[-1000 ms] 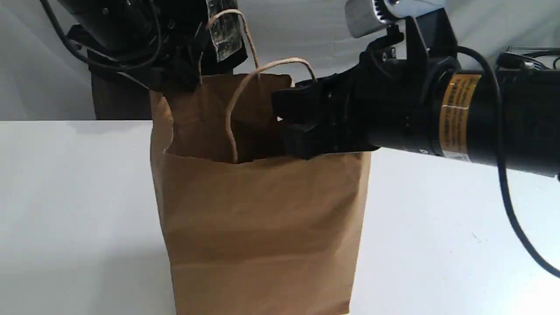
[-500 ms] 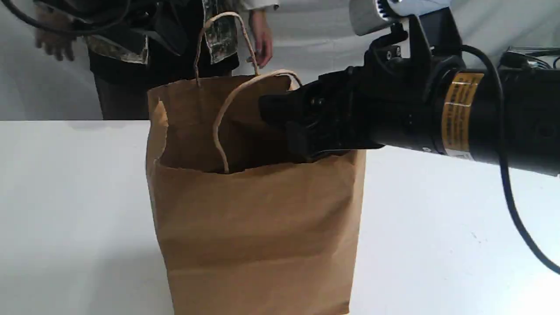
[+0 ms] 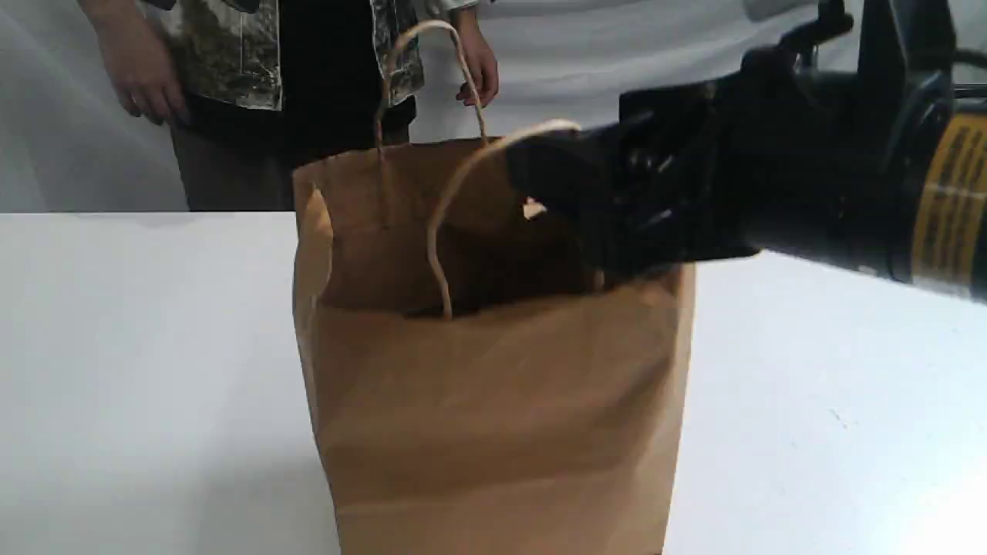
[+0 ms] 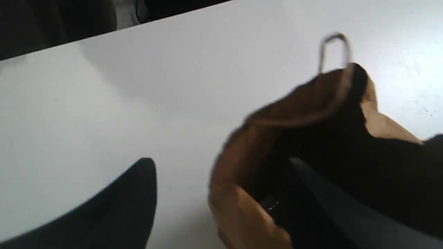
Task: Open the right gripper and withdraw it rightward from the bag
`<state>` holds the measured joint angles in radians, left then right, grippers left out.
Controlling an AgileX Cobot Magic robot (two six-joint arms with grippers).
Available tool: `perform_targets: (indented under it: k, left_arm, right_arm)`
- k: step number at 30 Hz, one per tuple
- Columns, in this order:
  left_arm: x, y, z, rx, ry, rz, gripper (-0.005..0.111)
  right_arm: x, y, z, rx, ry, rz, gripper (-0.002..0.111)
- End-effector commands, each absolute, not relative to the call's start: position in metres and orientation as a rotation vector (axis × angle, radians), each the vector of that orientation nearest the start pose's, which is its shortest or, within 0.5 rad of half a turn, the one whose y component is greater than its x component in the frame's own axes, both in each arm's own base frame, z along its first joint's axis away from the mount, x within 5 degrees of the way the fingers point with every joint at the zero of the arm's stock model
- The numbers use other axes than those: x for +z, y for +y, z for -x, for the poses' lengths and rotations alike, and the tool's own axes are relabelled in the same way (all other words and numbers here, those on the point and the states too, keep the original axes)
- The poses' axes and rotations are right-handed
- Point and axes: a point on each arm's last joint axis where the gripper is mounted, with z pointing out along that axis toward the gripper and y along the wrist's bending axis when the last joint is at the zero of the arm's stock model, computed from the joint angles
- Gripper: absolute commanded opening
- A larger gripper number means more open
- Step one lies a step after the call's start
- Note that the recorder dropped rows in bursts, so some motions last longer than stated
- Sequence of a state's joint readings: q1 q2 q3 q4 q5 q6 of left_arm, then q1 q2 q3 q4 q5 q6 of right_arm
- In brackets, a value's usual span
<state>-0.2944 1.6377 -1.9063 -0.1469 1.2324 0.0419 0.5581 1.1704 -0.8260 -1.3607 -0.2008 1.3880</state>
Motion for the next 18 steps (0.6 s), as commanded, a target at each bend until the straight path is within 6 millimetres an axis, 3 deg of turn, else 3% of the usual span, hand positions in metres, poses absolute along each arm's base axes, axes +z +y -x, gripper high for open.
perform_targets:
  k: [1, 5, 8, 18]
  left_arm:
    - [0.446, -0.112, -0.319, -0.3, 2.399, -0.409, 0.056]
    - [0.448, -0.111, -0.317, -0.3, 2.392, -0.409, 0.056]
    - [0.45, -0.11, -0.315, -0.302, 2.387, -0.406, 0.056]
    - [0.454, -0.109, -0.312, -0.303, 2.377, -0.405, 0.056]
  right_arm:
    - [0.318, 0.152, -0.204, 0.622, 1.761, 0.644, 0.073]
    - [0.301, 0.153, -0.197, 0.666, 1.795, 0.686, 0.072]
    - [0.301, 0.153, -0.194, 0.682, 1.788, 0.704, 0.07]
    - [0.324, 0.145, -0.17, 0.673, 1.646, 0.82, 0.07]
